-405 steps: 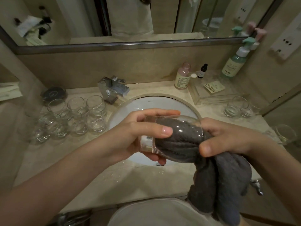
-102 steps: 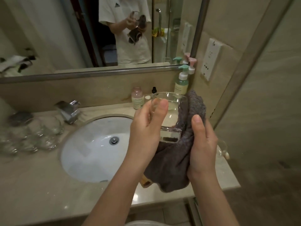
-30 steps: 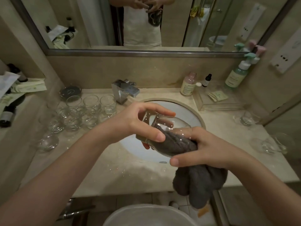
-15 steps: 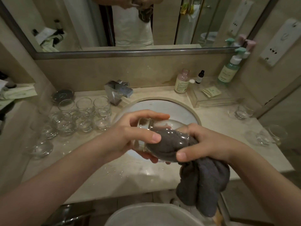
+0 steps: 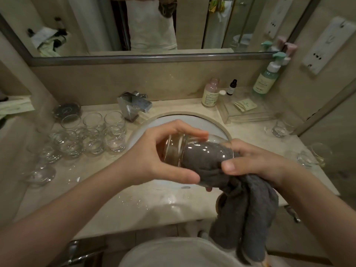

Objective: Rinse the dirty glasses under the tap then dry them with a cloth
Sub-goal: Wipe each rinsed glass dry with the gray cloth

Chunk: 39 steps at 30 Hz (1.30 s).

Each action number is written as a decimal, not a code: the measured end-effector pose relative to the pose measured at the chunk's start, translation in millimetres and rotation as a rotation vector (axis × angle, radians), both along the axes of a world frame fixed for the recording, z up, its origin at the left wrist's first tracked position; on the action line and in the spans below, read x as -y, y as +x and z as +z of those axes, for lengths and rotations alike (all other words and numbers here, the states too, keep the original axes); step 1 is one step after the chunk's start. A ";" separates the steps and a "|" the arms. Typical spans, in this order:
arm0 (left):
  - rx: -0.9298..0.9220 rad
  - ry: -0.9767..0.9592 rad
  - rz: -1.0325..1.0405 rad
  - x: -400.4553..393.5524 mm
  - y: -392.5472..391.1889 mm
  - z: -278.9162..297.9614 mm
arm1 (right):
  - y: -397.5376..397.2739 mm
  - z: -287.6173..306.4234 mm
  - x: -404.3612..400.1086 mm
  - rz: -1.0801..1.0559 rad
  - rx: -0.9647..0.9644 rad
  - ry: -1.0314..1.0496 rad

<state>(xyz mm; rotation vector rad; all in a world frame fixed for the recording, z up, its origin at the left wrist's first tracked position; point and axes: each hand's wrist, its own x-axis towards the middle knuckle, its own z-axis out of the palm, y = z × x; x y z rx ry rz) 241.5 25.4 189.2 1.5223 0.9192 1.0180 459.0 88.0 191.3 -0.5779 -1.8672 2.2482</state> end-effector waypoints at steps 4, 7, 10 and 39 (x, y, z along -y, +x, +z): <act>0.273 -0.424 0.060 0.5 9.7 -3.0 | 0.2 12.8 1.5 0.015 0.069 0.262; 0.257 -0.490 0.083 1.2 13.3 -4.1 | 0.3 9.6 0.0 0.010 0.133 0.361; -0.040 -0.163 0.030 -2.3 5.7 0.7 | 2.8 2.4 -2.3 -0.025 0.079 0.242; 0.245 -0.509 0.000 3.9 -0.3 11.7 | -9.3 5.9 -3.2 0.039 0.033 0.460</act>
